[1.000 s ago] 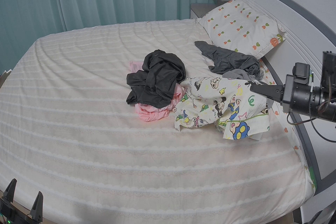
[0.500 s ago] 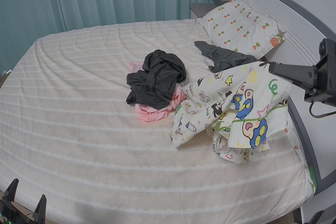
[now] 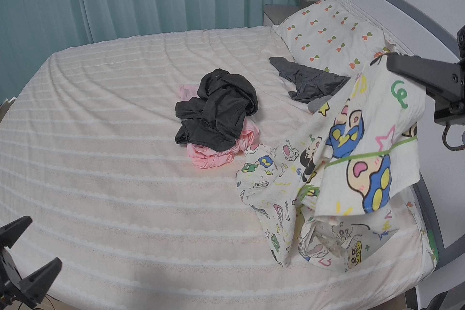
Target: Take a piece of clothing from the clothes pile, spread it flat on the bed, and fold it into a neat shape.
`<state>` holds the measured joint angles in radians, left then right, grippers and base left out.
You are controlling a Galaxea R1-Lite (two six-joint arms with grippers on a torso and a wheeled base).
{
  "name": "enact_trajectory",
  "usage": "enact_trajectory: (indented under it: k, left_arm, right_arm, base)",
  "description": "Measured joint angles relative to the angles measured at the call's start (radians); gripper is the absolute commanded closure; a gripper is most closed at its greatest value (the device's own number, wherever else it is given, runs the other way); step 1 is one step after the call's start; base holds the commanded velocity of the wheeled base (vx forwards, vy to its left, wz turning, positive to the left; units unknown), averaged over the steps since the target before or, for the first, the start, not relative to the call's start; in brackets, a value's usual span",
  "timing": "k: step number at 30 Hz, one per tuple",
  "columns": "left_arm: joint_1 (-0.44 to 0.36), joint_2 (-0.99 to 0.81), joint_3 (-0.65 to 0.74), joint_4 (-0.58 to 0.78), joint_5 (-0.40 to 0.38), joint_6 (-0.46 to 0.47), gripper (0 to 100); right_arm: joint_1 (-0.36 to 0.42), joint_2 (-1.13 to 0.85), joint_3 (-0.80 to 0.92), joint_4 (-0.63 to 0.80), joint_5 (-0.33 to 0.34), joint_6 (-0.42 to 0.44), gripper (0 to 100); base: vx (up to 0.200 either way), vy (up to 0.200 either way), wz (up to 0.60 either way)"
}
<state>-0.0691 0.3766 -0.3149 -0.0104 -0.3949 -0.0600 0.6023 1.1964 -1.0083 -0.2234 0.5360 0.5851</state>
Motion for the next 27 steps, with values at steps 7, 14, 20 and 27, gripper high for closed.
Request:
enact_trajectory:
  k: [7, 14, 20, 27]
  left_arm:
    - [-0.155, 0.333, -0.035, -0.036, -0.094, 0.081, 0]
    - [-0.324, 0.668, -0.006, -0.245, -0.136, 0.139, 0]
    - [-0.434, 0.973, 0.056, -0.601, -0.129, 0.165, 0]
    - [-0.556, 1.256, 0.1, -0.934, -0.019, 0.149, 0]
  right_arm:
    - [0.044, 0.034, -0.056, 0.007, -0.007, 0.004, 100]
    - [0.084, 0.09, -0.127, 0.01, -0.04, 0.027, 100]
    - [0.124, 0.145, -0.189, 0.01, -0.084, 0.048, 100]
    - [0.16, 0.193, -0.241, 0.009, -0.128, 0.077, 100]
  base:
    - [0.0, 0.0, 0.0]
    - [0.0, 0.0, 0.0]
    - [0.0, 0.0, 0.0]
    - [0.0, 0.0, 0.0]
